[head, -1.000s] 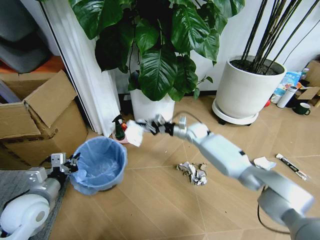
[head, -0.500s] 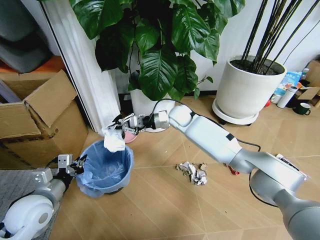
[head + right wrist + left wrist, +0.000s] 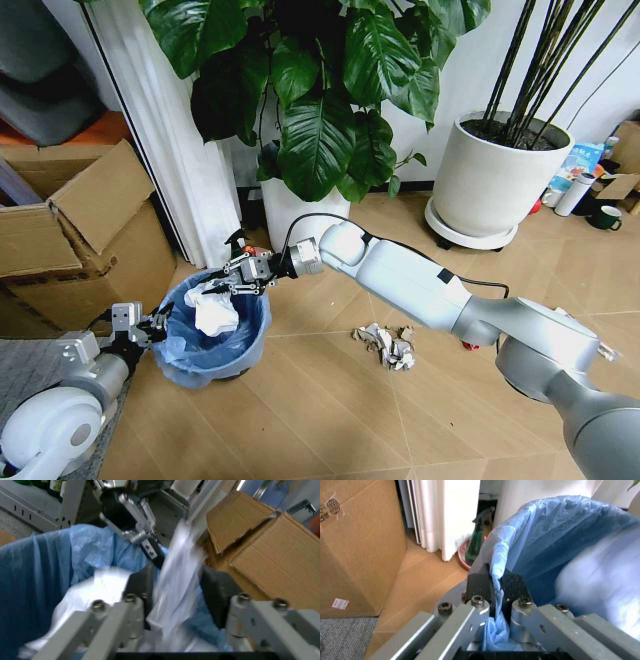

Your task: Pick up the trash bin and place the garbage on the floor into it.

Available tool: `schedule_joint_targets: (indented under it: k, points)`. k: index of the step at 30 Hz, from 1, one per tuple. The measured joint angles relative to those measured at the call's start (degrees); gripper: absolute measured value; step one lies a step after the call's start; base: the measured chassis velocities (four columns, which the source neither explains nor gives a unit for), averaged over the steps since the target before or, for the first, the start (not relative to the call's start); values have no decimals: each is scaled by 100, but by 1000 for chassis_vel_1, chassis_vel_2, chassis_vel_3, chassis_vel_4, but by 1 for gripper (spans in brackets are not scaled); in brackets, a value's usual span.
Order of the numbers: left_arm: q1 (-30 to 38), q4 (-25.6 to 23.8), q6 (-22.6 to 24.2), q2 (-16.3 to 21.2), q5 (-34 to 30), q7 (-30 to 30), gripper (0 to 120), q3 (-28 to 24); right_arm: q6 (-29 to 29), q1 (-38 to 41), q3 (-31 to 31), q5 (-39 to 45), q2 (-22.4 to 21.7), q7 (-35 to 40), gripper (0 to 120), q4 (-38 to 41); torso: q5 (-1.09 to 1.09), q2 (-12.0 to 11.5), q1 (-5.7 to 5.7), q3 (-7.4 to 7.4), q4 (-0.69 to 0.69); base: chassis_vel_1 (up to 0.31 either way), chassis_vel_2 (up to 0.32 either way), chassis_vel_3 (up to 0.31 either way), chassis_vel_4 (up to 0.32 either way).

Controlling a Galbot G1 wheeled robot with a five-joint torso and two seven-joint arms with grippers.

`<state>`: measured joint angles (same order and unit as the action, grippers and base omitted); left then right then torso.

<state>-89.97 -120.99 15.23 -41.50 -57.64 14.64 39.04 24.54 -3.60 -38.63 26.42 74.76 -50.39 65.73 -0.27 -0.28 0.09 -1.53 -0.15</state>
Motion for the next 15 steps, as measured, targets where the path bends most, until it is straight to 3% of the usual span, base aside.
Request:
schedule_joint_targets:
  k: [9,10,13,15]
  points:
    - [-34,-77,12,-5,-81,87,0,73,-93,-135,75,175,-175,77,75,69,1,0,0,0,1,0,0,0,0]
    - [-34,-77,12,-5,-81,87,0,73,-93,-135,75,175,-175,77,75,69,1,0,0,0,1,0,0,0,0]
    - [-34,-36,13,-19,-73,109,0,80,-296,-260,180,322,-313,420,83,127,1,0,0,0,2,0,0,0,0]
    - [-46,7,13,-46,-33,117,0,103,-596,-476,319,479,-511,1109,93,148,1,0,0,0,2,0,0,0,0]
